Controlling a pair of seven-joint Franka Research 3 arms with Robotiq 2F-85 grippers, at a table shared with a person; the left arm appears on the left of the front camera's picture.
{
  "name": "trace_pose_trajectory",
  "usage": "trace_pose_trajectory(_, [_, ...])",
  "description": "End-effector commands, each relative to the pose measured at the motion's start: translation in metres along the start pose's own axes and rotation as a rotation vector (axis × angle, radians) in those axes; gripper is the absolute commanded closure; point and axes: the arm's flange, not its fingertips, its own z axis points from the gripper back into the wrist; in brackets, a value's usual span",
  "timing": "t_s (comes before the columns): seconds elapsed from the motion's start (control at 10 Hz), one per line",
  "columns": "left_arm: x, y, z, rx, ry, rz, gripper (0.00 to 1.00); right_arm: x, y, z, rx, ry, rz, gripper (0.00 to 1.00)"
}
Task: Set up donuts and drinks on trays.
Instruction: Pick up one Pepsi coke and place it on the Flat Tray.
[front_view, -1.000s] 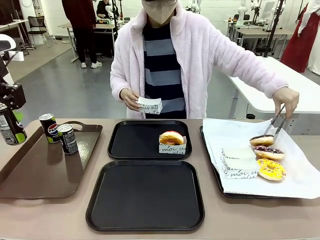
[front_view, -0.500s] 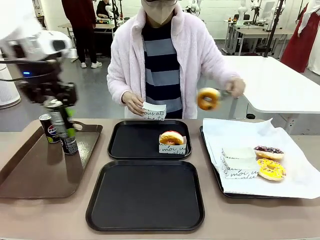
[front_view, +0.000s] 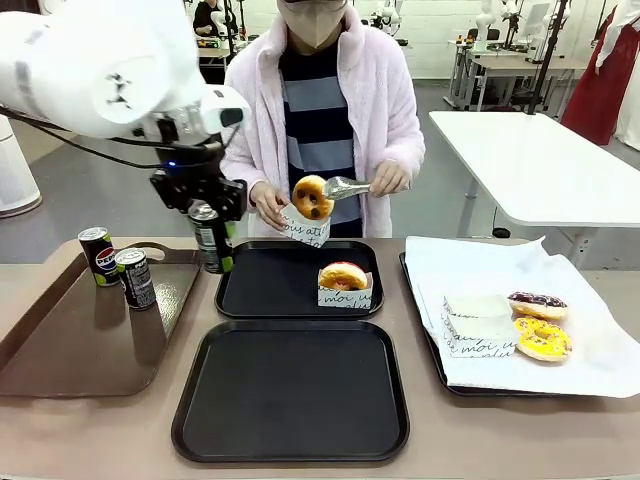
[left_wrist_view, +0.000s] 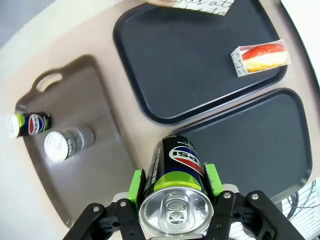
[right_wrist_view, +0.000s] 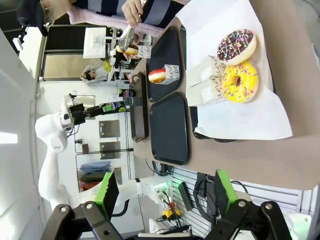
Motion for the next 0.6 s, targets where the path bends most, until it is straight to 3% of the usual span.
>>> trace_pose_trajectory(0.0, [0.019,-0.017,-0.011,0.023,-0.023,-0.004,0.42,0.001,-0.001,-0.001,0.023,-0.009,0.016,0.00])
trace_pose_trajectory(0.5, [0.036,-0.044,-0.073,-0.016,0.003,-0.043,0.42,0.001,-0.001,-0.001,0.023,-0.009,0.016,0.00])
